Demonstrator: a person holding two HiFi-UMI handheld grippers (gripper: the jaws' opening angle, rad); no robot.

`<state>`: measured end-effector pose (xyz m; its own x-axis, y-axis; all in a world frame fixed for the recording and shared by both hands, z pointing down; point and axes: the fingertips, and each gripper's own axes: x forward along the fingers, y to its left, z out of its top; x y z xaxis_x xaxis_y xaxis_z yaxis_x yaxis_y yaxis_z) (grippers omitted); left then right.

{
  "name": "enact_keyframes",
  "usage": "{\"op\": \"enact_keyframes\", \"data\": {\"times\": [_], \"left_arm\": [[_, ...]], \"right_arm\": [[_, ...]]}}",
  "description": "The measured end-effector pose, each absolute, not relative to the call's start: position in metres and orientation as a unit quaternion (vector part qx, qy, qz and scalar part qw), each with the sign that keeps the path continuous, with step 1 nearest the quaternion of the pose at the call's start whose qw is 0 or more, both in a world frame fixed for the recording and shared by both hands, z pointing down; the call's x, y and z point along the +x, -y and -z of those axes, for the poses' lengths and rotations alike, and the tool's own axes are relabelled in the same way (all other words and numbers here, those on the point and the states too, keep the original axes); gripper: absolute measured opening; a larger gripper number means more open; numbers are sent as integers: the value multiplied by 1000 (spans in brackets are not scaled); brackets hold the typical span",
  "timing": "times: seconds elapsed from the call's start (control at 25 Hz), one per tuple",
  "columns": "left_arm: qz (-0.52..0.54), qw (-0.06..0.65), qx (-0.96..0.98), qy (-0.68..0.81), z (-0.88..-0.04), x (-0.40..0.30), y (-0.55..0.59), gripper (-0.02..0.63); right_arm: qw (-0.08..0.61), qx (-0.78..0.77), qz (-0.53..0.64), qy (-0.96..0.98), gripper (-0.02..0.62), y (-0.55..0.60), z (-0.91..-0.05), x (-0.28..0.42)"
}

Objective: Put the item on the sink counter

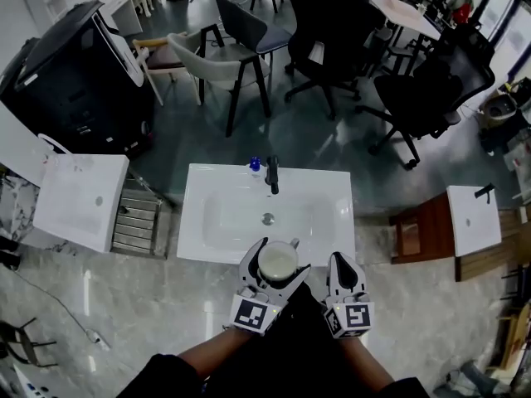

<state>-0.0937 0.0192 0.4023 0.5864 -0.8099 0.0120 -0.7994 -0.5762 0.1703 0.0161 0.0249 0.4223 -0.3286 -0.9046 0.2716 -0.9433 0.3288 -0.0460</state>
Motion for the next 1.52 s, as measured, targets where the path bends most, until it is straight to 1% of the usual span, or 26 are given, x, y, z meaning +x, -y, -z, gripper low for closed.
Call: {"op": "enact_keyframes", "data": {"times": [0.24,0.44,0.64,0.8,0.96,1.04,1.28,1.52], "left_arm": [[17,75,886,457,-416,-68,36,446],[5,69,891,449,-428,-39,91,446],[2,63,890,452,-447,-14,139,446],[-3,69,886,458,-471,-1,169,446],[-11,54,887,458,-496,12,197,446],[-14,68,885,460,-512,18,205,446],[-35,88,878,469,-549,26,238,446],[-41,81,869,487,-573,31,268,446]], "right_arm": [[74,561,-106,818,34,36,-431,31],[75,548,-87,829,34,93,-429,58],[52,561,-102,820,34,140,-432,91],[62,559,-108,820,34,165,-449,101],[82,548,-107,826,34,186,-464,109],[91,547,-108,825,34,193,-470,116],[71,554,-151,816,34,223,-492,133],[97,544,-152,820,34,249,-526,134]]}}
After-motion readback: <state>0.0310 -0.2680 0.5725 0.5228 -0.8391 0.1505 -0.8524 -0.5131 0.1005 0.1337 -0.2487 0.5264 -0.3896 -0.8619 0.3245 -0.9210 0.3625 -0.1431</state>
